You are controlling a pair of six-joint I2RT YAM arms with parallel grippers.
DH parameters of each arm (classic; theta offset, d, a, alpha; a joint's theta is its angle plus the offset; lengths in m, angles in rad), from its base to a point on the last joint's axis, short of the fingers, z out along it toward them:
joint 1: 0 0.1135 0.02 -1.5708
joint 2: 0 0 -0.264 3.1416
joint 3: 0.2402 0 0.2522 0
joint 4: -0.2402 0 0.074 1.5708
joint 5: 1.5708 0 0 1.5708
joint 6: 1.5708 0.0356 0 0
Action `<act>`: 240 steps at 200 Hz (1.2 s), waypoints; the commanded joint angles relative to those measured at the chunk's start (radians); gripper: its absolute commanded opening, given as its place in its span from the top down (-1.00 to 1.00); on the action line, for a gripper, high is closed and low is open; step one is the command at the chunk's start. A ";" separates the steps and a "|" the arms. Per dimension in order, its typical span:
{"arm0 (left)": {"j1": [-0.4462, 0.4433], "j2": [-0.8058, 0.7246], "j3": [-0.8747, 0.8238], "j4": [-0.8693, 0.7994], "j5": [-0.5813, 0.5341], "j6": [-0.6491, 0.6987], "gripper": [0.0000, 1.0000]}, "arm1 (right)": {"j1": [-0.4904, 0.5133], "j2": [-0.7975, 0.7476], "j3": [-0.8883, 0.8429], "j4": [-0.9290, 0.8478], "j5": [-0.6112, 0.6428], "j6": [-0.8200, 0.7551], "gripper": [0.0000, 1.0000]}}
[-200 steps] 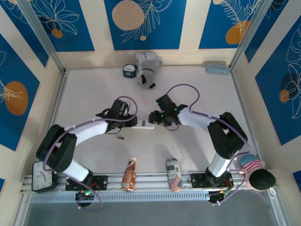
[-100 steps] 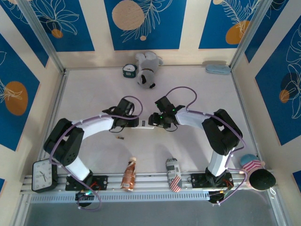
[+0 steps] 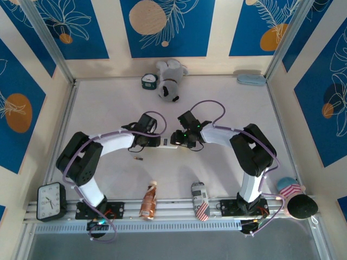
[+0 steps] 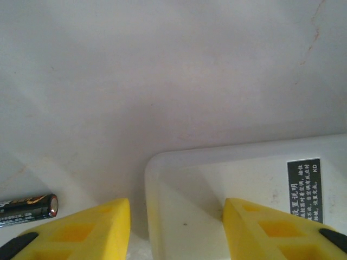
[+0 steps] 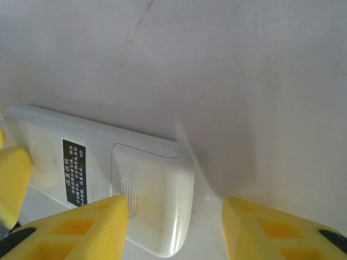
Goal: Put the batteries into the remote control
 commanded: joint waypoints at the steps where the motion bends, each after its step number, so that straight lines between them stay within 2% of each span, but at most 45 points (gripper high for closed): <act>1: -0.008 0.024 0.003 -0.011 0.009 0.008 0.05 | -0.004 0.024 0.037 -0.006 -0.033 -0.009 0.00; 49: -0.009 0.018 -0.003 -0.008 0.019 0.008 0.05 | -0.002 0.053 0.058 -0.030 -0.017 -0.014 0.01; 78: -0.013 0.018 0.000 -0.014 0.022 0.007 0.05 | -0.005 0.056 0.044 -0.035 -0.013 -0.018 0.28; 134: -0.016 0.022 0.002 -0.016 0.016 0.008 0.06 | -0.010 0.050 0.004 -0.032 0.001 -0.013 0.46; 183: -0.015 0.023 0.002 -0.024 0.007 0.011 0.05 | -0.019 0.024 -0.025 -0.028 0.011 -0.002 0.46; 203: -0.016 0.019 0.003 -0.027 0.005 0.016 0.06 | -0.034 -0.015 -0.046 -0.015 -0.006 0.001 0.32; 240: -0.015 0.019 0.007 -0.032 0.005 0.019 0.05 | -0.059 -0.082 -0.085 -0.018 0.006 0.003 0.32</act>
